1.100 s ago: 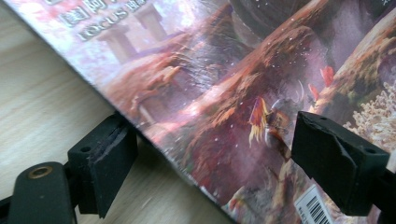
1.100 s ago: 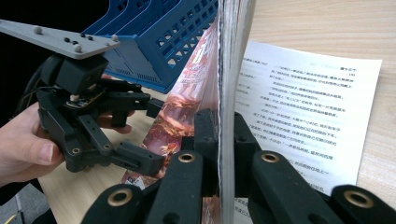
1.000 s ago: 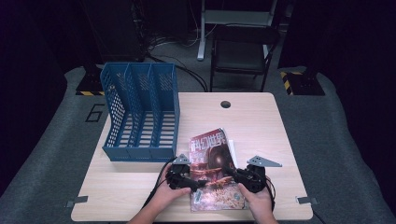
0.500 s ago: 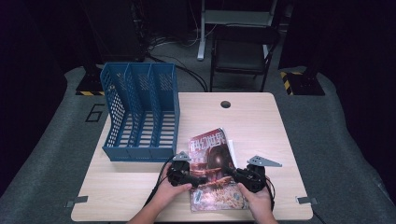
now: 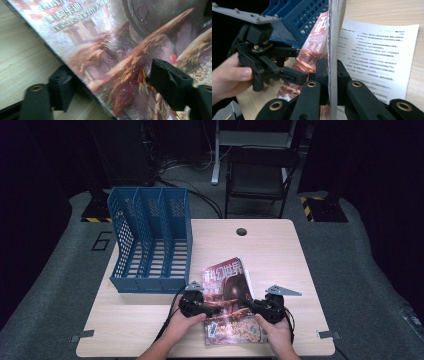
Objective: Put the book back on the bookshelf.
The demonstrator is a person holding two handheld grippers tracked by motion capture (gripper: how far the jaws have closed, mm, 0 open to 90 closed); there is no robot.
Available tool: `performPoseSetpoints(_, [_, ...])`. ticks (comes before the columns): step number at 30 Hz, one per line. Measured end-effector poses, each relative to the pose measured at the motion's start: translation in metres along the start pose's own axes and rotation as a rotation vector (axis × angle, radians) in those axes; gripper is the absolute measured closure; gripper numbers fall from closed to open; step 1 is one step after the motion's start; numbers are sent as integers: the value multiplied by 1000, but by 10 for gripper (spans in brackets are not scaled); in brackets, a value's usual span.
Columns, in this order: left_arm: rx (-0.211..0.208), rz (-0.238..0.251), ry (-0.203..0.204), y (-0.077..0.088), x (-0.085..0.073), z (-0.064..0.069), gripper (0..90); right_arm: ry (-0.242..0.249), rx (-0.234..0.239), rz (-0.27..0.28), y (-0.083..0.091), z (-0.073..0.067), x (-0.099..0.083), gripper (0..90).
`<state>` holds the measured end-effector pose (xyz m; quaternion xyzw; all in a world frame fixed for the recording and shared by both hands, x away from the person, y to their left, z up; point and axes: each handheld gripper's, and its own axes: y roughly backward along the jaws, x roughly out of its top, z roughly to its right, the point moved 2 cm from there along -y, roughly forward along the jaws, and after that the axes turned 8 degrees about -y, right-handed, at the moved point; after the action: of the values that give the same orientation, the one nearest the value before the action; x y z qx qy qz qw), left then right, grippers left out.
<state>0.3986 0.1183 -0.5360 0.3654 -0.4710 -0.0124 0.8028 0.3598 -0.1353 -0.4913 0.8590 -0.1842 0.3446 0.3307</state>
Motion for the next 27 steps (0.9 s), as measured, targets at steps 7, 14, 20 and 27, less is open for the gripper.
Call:
performPoseSetpoints(7, [10, 1, 62, 2, 3, -4, 400, -4, -23, -29, -4, 3, 0, 854])
performPoseSetpoints(14, [48, 26, 41, 9, 11, 1, 528, -16, -26, -33, -3, 5, 0, 853])
performPoseSetpoints(20, [81, 21, -17, 15, 20, 11, 619, -34, -21, -42, 0, 8, 2, 851])
performPoseSetpoints(27, [73, -3, -26, 20, 23, 11, 642, -47, -15, -48, 1, 8, 3, 848])
